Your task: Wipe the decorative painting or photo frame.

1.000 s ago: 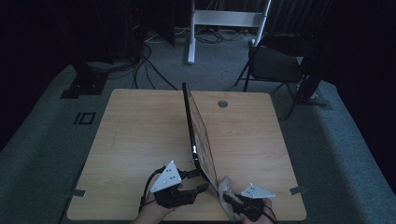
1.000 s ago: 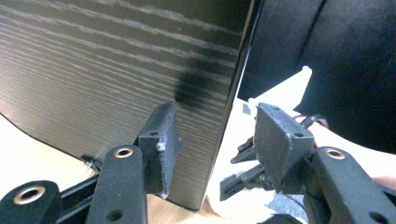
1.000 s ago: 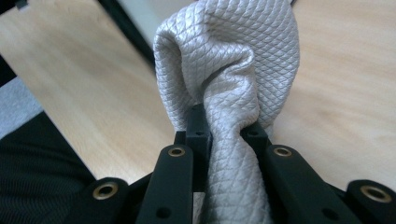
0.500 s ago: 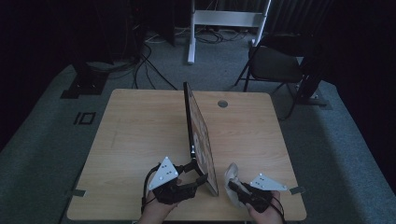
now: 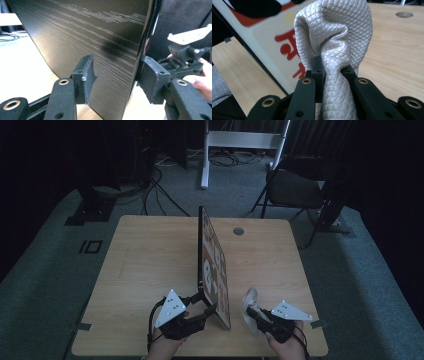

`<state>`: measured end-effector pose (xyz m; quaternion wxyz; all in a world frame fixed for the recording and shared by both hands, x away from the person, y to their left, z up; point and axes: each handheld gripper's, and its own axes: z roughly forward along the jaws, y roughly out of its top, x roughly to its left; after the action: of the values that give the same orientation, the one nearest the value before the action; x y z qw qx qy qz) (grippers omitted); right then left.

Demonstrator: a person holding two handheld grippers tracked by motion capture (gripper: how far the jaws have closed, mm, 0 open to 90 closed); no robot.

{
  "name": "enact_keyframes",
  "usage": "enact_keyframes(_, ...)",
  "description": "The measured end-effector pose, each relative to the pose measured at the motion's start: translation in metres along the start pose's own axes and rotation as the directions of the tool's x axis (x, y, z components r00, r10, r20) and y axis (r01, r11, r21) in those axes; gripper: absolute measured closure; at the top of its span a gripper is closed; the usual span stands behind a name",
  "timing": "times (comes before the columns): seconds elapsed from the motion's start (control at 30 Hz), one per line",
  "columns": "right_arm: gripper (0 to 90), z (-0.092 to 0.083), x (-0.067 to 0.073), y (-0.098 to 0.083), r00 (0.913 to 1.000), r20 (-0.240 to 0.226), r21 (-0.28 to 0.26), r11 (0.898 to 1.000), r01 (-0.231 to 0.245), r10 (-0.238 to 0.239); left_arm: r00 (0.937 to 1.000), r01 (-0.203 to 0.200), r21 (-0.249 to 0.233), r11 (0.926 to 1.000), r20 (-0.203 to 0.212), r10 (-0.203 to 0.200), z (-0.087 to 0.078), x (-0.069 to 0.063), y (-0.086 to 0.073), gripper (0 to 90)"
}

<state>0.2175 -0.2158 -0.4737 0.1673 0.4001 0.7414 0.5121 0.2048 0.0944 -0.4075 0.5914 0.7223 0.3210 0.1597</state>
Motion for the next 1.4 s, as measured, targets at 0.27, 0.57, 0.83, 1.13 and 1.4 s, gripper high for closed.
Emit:
enact_keyframes(0.27, 78.7, -0.001, 0.005, 0.022, 0.9998, -0.009, -0.055, 0.998, 0.019, -0.02, 0.9994, 0.012, -0.031, 0.9994, -0.031, -0.013, -0.006, 0.001, -0.005, 51.8)
enact_keyframes(0.57, 79.0, 0.0, 0.023, 0.062, 0.995, -0.056, -0.152, 0.986, 0.074, -0.083, 0.9992, 0.003, -0.043, 0.9991, -0.039, -0.004, -0.009, -0.002, -0.006, 63.9)
enact_keyframes(0.83, 79.5, -0.001, 0.062, 0.115, 0.9648, -0.191, -0.262, 0.956, 0.128, -0.181, 0.9989, 0.013, -0.042, 0.999, -0.044, -0.015, -0.009, -0.004, -0.006, 65.2)
enact_keyframes(1.13, 80.0, 0.002, 0.107, 0.162, 0.9041, -0.309, -0.355, 0.917, 0.179, -0.296, 0.9983, 0.015, -0.033, 0.9993, -0.056, -0.016, -0.01, -0.006, -0.005, 65.8)
enact_keyframes(1.4, 80.6, 0.033, 0.108, 0.171, 0.9053, -0.292, -0.295, 0.929, 0.222, -0.309, 0.9981, -0.003, -0.023, 0.9997, -0.061, 0.002, -0.01, -0.006, -0.003, 65.8)
